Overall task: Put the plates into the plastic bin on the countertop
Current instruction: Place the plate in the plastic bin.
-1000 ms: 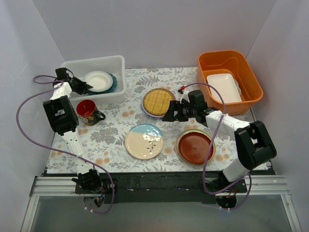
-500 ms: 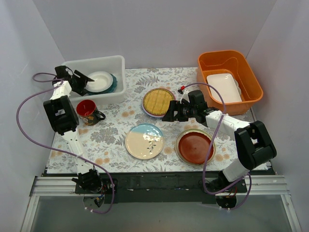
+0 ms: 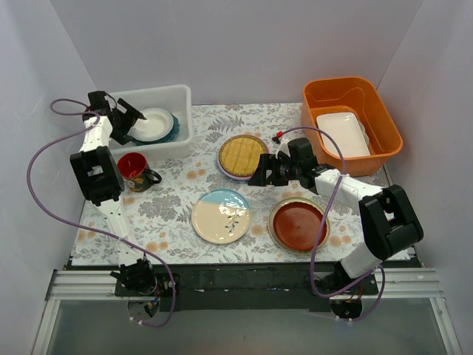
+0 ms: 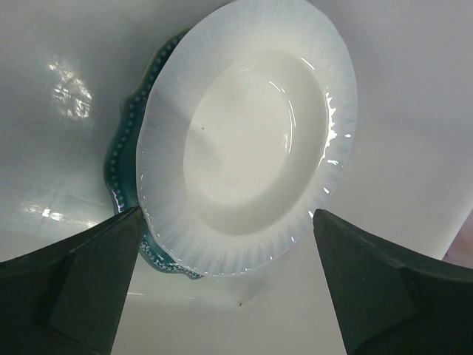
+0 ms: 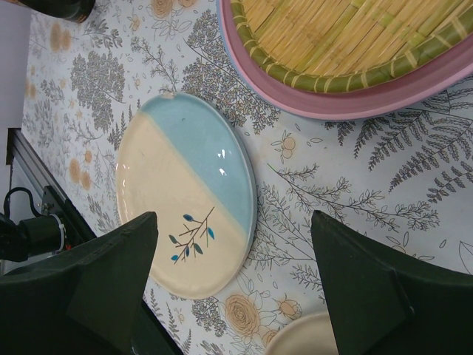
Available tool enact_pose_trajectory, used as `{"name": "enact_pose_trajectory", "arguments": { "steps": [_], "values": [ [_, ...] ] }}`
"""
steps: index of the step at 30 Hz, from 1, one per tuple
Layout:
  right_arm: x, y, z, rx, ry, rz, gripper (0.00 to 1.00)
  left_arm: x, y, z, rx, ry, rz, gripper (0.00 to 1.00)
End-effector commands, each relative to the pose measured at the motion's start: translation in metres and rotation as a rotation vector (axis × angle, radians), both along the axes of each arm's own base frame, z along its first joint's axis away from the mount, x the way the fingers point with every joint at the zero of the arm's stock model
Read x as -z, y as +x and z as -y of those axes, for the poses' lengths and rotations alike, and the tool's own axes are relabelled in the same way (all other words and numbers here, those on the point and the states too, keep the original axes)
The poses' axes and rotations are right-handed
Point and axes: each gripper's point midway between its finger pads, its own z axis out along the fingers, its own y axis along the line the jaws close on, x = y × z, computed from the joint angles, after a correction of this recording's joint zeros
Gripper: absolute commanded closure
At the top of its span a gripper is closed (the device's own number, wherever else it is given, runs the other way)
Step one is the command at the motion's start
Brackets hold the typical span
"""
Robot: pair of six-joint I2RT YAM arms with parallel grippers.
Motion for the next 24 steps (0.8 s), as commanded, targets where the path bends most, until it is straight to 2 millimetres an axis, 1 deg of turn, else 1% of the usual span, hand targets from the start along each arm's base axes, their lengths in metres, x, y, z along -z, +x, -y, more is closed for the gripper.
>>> {"name": "enact_pose_trajectory", "arguments": {
  "steps": [1,2,3,4,5,7,8,9,10,11,12,15,16,18,19,20,21,22,23,24],
  "values": [
    [-0.024,0.009,-0.005,-0.012,0.033,0.065,0.09,-0.079,0.0,-0.002,-0.001,0.205,0.089,0.02],
    [-0.025,0.009,-0.005,-0.013,0.033,0.067,0.09,-0.086,-0.001,-0.005,-0.013,0.238,0.095,0.02],
    [-0.025,0.009,-0.005,-0.011,0.033,0.066,0.09,-0.09,-0.001,0.001,-0.008,0.257,0.1,0.02],
    [-0.025,0.009,-0.005,-0.01,0.034,0.067,0.09,-0.093,-0.003,0.001,-0.006,0.282,0.101,0.02],
    [-0.025,0.008,-0.004,-0.01,0.033,0.065,0.09,-0.102,-0.004,0.003,-0.012,0.311,0.111,0.02],
    [-0.027,0.008,-0.004,-0.01,0.035,0.069,0.09,-0.109,-0.005,0.008,-0.003,0.347,0.12,0.02],
    [-0.027,0.007,-0.004,-0.009,0.036,0.068,0.09,-0.114,-0.005,0.015,0.006,0.364,0.126,0.02],
    [-0.028,0.007,-0.003,-0.007,0.037,0.07,0.09,-0.123,-0.007,0.014,-0.006,0.397,0.134,0.02],
    [-0.027,0.006,-0.003,-0.01,0.035,0.069,0.09,-0.127,-0.008,0.016,-0.001,0.423,0.135,0.02],
    [-0.027,0.006,-0.002,-0.005,0.034,0.069,0.08,-0.13,-0.008,0.024,0.01,0.437,0.138,0.02],
    [-0.029,0.006,-0.003,-0.007,0.036,0.073,0.09,-0.135,-0.009,0.024,0.001,0.457,0.141,0.02],
    [-0.031,0.005,-0.002,-0.007,0.038,0.078,0.09,-0.141,-0.013,0.033,0.014,0.484,0.142,0.02],
    [-0.032,0.005,-0.002,-0.005,0.039,0.08,0.09,-0.147,-0.016,0.034,0.012,0.499,0.147,0.02],
    [-0.032,0.004,-0.002,-0.005,0.04,0.079,0.09,-0.149,-0.02,0.042,0.032,0.539,0.147,0.02],
    [-0.033,0.004,-0.002,-0.003,0.04,0.081,0.08,-0.162,-0.021,0.044,0.021,0.561,0.177,0.02],
    [-0.033,0.004,-0.002,-0.004,0.039,0.082,0.09,-0.166,-0.024,0.051,0.035,0.568,0.192,0.02],
    [-0.033,0.004,-0.002,-0.004,0.039,0.082,0.09,-0.163,-0.027,0.056,0.048,0.57,0.19,0.02],
    [-0.033,0.004,-0.002,-0.003,0.04,0.081,0.09,-0.167,-0.027,0.06,0.051,0.568,0.212,0.02],
    [-0.033,0.004,-0.002,-0.005,0.04,0.081,0.09,-0.179,-0.031,0.067,0.059,0.568,0.241,0.02],
    [-0.033,0.004,-0.002,-0.005,0.04,0.081,0.09,-0.18,-0.033,0.07,0.066,0.57,0.245,0.02]
  ]
}}
